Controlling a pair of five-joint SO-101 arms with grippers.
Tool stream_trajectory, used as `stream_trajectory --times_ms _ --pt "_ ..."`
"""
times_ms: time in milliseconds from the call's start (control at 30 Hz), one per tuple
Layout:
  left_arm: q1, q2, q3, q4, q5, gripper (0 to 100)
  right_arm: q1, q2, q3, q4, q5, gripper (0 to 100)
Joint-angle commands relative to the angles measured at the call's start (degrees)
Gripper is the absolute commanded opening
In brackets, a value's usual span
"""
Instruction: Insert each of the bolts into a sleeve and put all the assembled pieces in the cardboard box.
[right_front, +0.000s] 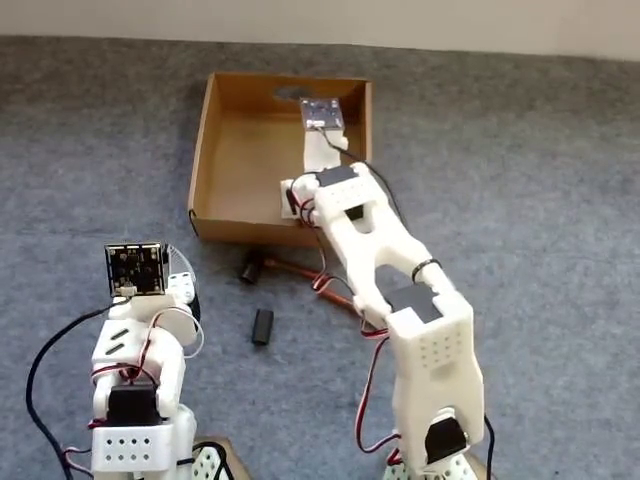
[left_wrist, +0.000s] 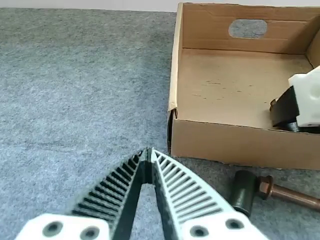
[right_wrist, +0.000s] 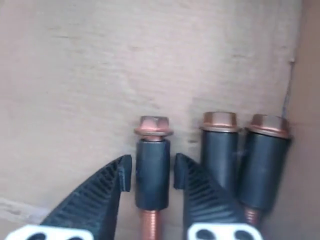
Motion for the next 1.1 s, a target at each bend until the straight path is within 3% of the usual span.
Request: stream_trajectory --times_ms 0,133,567,667,767,1067 --pt "1.2 -0.3 0.9 0.1 -0.3 1 0.1 -0.7 -1.5 0.5 -0.4 15.9" --pt "1.2 -0.3 0.9 0.1 -0.3 1 1.4 -0.7 -5.6 3.0 -0.2 15.9" --pt "1.2 -0.3 0.9 0.1 -0.3 1 9.1 -0.7 -32.6 27.6 -0.1 15.9" --pt "1.2 -0.3 0.9 0.1 -0.3 1 7.6 -0.6 -35.8 30.9 0.0 10.7" --pt "1.2 -0.3 0.9 0.1 -0.3 1 5.0 -0.3 -36.5 31.3 3.6 0.1" --pt "1.1 -0.3 0.9 0.1 -0.3 1 -1.6 0.0 -28.5 24.7 6.6 0.5"
